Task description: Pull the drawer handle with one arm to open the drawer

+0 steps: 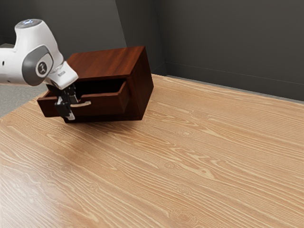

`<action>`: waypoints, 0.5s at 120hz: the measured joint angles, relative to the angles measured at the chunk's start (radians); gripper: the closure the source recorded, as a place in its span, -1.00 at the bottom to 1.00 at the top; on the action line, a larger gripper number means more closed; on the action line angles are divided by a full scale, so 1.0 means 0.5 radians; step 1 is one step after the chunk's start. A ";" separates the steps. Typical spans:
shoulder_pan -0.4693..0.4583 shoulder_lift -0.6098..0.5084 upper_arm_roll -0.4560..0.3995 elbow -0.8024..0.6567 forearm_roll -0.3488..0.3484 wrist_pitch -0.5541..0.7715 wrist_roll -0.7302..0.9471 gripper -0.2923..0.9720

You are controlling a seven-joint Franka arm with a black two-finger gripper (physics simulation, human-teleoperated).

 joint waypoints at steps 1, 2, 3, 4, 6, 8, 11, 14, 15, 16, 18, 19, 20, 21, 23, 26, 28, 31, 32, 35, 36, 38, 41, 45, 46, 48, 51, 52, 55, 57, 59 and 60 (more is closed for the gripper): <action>0.000 -0.004 0.000 -0.004 0.000 0.001 -0.001 -0.27; 0.000 -0.008 0.000 -0.007 0.000 0.002 -0.001 -0.27; 0.000 -0.011 0.000 -0.011 0.000 0.003 -0.002 -0.27; 0.000 -0.014 0.000 -0.015 0.000 0.004 -0.002 -0.27; 0.000 -0.021 0.000 -0.025 0.000 0.006 -0.003 -0.27; 0.000 -0.028 0.000 -0.033 0.000 0.007 -0.005 -0.28; 0.000 -0.037 -0.001 -0.046 0.000 0.010 -0.006 -0.28; 0.001 -0.044 -0.001 -0.058 0.000 0.012 -0.008 -0.29; 0.001 -0.047 -0.001 -0.062 0.000 0.012 -0.008 -0.30; 0.001 -0.050 -0.001 -0.067 0.000 0.013 -0.009 -0.30; 0.002 -0.056 -0.002 -0.076 0.000 0.015 -0.010 -0.30; 0.003 -0.059 -0.002 -0.081 0.000 0.016 -0.010 -0.30; 0.003 -0.063 -0.002 -0.087 0.000 0.017 -0.010 -0.31; 0.003 -0.067 -0.002 -0.093 0.001 0.019 -0.011 -0.31; 0.004 -0.075 -0.002 -0.105 0.001 0.021 -0.012 -0.31; 0.005 -0.087 -0.002 -0.121 0.001 0.025 -0.013 -0.31; 0.006 -0.096 -0.002 -0.133 0.001 0.027 -0.014 -0.31; 0.008 -0.109 -0.001 -0.149 0.001 0.030 -0.015 -0.31; 0.008 -0.114 -0.001 -0.155 0.001 0.031 -0.015 -0.31; 0.010 -0.128 -0.001 -0.171 0.001 0.033 -0.016 -0.31; 0.010 -0.132 -0.001 -0.176 0.001 0.034 -0.017 -0.31; 0.011 -0.140 -0.001 -0.185 0.000 0.035 -0.017 -0.31; 0.011 -0.151 -0.001 -0.198 0.000 0.037 -0.018 -0.30; 0.012 -0.162 -0.001 -0.212 0.000 0.039 -0.019 -0.30; 0.012 -0.166 -0.001 -0.216 0.000 0.040 -0.020 -0.30; 0.012 -0.174 -0.001 -0.226 0.000 0.042 -0.020 -0.30; 0.012 -0.185 -0.001 -0.240 0.000 0.044 -0.021 -0.31; 0.012 -0.189 -0.001 -0.245 0.000 0.045 -0.021 -0.31; 0.012 -0.198 -0.001 -0.256 0.000 0.047 -0.022 -0.30; 0.011 -0.202 0.000 -0.264 0.000 0.049 -0.023 -0.31; 0.011 -0.207 0.000 -0.270 0.000 0.050 -0.023 -0.31; 0.011 -0.209 0.000 -0.273 0.000 0.051 -0.024 -0.31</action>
